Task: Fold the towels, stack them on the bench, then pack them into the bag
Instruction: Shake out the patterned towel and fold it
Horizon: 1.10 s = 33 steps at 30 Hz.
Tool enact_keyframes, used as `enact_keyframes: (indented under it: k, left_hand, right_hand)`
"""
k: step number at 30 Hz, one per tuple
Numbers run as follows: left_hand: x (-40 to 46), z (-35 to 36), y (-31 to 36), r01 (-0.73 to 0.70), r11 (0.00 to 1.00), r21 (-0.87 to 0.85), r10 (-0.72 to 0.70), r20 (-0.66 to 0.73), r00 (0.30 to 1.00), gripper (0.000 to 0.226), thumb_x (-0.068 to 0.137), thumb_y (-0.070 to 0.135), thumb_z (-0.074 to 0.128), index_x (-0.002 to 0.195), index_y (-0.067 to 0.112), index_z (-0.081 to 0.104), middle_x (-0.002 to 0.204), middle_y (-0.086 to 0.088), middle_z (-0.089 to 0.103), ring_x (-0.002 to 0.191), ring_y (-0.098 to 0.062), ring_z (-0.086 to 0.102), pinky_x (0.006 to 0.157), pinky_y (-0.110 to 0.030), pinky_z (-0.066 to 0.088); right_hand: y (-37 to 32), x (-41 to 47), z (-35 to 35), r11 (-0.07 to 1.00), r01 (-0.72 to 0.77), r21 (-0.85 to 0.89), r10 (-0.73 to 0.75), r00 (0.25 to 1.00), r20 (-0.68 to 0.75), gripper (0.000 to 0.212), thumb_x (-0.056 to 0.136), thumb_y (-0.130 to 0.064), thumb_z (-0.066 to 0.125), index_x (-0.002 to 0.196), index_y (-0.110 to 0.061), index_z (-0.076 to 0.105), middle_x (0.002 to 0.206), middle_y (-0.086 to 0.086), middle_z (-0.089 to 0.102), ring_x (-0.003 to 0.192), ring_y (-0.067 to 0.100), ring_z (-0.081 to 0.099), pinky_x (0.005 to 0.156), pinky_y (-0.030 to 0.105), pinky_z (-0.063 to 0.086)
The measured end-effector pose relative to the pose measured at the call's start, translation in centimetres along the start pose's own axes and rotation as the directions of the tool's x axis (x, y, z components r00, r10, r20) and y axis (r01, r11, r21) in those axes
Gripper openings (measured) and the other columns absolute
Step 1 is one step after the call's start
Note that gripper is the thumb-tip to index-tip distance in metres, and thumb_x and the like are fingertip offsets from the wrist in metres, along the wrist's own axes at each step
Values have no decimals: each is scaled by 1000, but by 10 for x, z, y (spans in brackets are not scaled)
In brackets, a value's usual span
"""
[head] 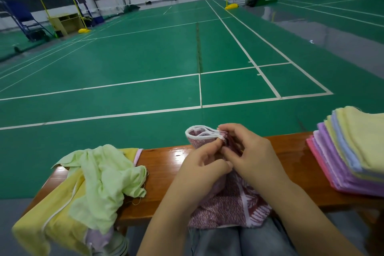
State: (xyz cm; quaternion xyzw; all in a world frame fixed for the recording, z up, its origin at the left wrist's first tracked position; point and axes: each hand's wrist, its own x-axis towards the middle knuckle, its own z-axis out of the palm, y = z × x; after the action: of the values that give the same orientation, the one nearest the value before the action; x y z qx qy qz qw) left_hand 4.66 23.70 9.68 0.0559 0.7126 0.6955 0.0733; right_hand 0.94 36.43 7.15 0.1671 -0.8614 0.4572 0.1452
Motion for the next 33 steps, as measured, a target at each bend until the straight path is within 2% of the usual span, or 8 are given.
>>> enact_keyframes:
  k: [5, 9, 14, 17, 20, 24, 29, 33]
  left_hand:
    - [1, -2, -4, -83, 985, 153, 94, -70, 993, 40, 88, -2, 59, 79, 35, 71, 74, 22, 69, 70, 9, 61, 68, -7, 47]
    - [16, -38, -29, -212, 741, 637, 461, -254, 850, 42, 80, 19, 75, 105, 45, 54, 104, 21, 59, 97, 4, 56, 83, -12, 44]
    - [25, -78, -42, -150, 754, 639, 306, -140, 941, 66, 68, 45, 77, 118, 56, 36, 141, 15, 37, 132, 1, 34, 113, -31, 29]
    - [26, -86, -40, -214, 849, 483, 275, -59, 960, 48, 74, 27, 79, 105, 47, 49, 127, 9, 52, 118, -7, 56, 103, -38, 47]
    - [25, -92, -36, -311, 769, 559, 356, 29, 934, 33, 76, 16, 73, 92, 39, 56, 109, 6, 58, 101, -18, 63, 88, -35, 54]
    - [27, -99, -26, -306, 660, 686, 339, 91, 936, 32, 79, 6, 75, 85, 37, 68, 104, 17, 57, 96, -9, 58, 81, -18, 49]
    - [30, -111, 8, -315, 541, 780, 324, 153, 934, 24, 79, 15, 76, 78, 36, 65, 99, 12, 60, 89, -4, 59, 76, -9, 44]
    - [32, -115, 40, -378, 443, 813, 377, 214, 901, 17, 71, 52, 65, 69, 36, 60, 87, 9, 64, 83, -8, 61, 72, -16, 48]
  right_hand:
    - [3, 1, -2, 994, -50, 101, 55, 997, -51, 36, 82, 1, 62, 100, -30, 65, 96, -15, 68, 91, 0, 63, 83, 17, 50]
    - [3, 5, -14, 931, -158, 329, 160, 987, 19, 39, 84, 7, 59, 90, -31, 62, 91, -12, 69, 89, -2, 64, 83, 17, 52]
    - [3, 9, -33, 826, -176, 536, 154, 984, 85, 39, 85, 10, 58, 98, -26, 62, 94, 4, 70, 93, 15, 68, 85, 33, 54]
    - [1, 12, -41, 791, -155, 592, 129, 988, 86, 36, 84, 13, 57, 96, -20, 64, 89, 2, 71, 87, 13, 69, 81, 27, 55]
    - [0, 12, -48, 807, -130, 576, 100, 991, 84, 42, 85, 11, 57, 82, -27, 74, 86, -1, 72, 84, 13, 68, 78, 26, 56]
    - [-1, 18, -56, 843, -109, 527, 71, 993, 92, 44, 82, 13, 58, 70, -26, 76, 84, -15, 72, 84, -1, 65, 76, 13, 51]
    - [4, 34, -71, 929, -76, 361, 31, 991, 130, 37, 79, 8, 67, 72, -26, 77, 87, -17, 71, 89, 0, 65, 80, 12, 51]
    - [-5, 46, -90, 947, -11, 322, -54, 980, 193, 23, 75, 4, 71, 79, -19, 75, 86, -5, 73, 84, 6, 67, 79, 14, 52]
